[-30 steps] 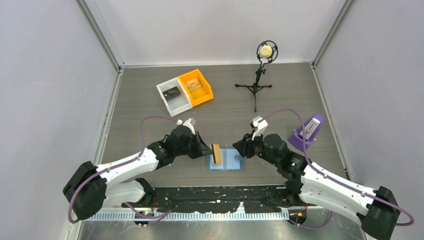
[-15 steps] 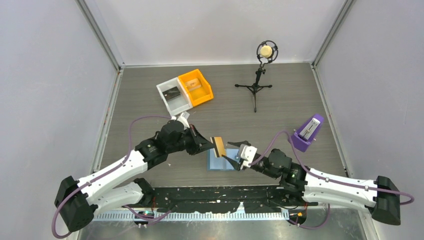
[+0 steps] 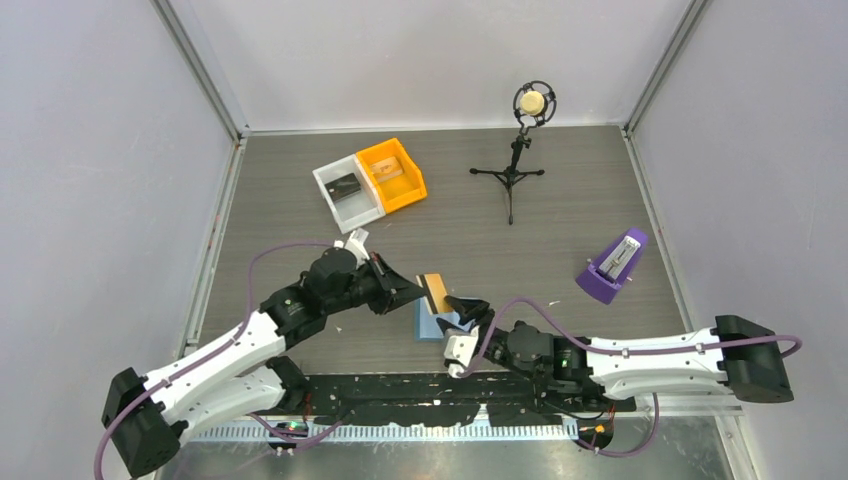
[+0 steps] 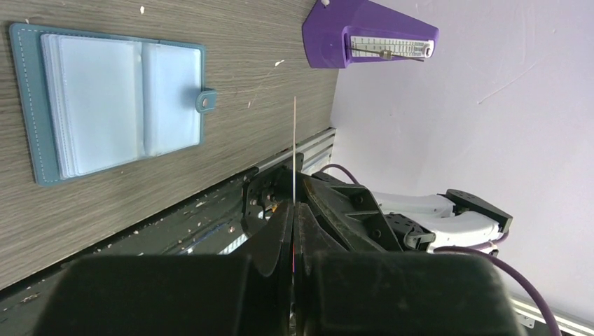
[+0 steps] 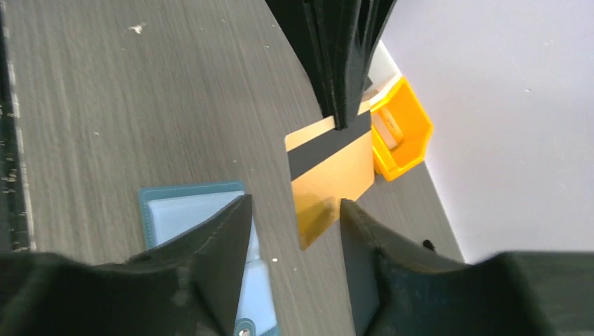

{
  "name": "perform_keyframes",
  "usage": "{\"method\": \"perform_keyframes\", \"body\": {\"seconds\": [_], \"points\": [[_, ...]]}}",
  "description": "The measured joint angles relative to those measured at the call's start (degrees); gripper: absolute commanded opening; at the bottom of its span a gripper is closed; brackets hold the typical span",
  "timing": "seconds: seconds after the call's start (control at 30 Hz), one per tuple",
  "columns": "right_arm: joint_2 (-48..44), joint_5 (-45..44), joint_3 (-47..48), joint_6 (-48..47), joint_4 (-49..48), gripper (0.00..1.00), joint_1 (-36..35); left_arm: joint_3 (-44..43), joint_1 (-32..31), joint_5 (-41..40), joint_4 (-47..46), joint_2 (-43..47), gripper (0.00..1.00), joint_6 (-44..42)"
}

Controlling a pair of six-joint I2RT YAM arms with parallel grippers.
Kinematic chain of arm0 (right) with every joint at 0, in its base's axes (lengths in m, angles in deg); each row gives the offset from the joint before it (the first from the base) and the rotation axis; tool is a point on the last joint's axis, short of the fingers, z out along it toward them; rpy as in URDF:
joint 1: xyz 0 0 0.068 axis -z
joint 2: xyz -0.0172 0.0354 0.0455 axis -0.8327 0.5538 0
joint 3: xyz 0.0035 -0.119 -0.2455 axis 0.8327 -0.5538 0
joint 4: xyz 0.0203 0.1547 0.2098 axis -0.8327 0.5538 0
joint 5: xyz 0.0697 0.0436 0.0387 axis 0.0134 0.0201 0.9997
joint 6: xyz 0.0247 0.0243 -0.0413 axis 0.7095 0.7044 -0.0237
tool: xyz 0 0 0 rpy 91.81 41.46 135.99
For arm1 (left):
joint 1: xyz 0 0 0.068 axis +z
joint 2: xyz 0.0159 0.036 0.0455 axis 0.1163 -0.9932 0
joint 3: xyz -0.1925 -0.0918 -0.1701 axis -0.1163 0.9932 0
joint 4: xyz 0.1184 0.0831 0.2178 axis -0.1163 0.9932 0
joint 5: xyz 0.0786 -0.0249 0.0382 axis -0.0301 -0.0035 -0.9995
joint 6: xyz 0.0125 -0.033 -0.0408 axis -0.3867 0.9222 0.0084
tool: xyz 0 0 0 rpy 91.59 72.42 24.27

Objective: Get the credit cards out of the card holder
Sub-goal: Remove the credit card from the card holder.

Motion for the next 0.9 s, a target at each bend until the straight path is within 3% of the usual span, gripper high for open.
{"method": "perform_keyframes", "body": {"seconds": [0.13,0.2,0.37,0.57,0.77,0.9], "points": [[1.7,-3.6,0.0,-1.8,-2.4,0.1,-0.9,0.7,0.0,0.0,0.0,0.9,0.0,0.3],[1.8,-4.8,0.0,-2.0,-3.8,0.06,-1.5,0.9,0.1,-0.3,0.0,1.4,0.0,0.5],[1.5,-6.2,0.0,-0.7,-5.2,0.05,-2.1,1.1,0.1,-0.3,-0.1,2.3,0.33,-0.5],[0.4,-6.6,0.0,6.3,-4.6,0.05,-2.2,-0.2,0.1,-1.8,2.9,3.0,0.52,-9.1],[-0.3,-5.8,0.1,16.0,0.0,0.05,-1.2,-2.8,0.1,-6.8,8.4,5.9,0.54,-18.9],[-5.7,-1.0,0.4,25.3,5.4,0.05,3.5,-3.4,0.2,-7.6,10.8,7.6,0.54,-27.8]]}}
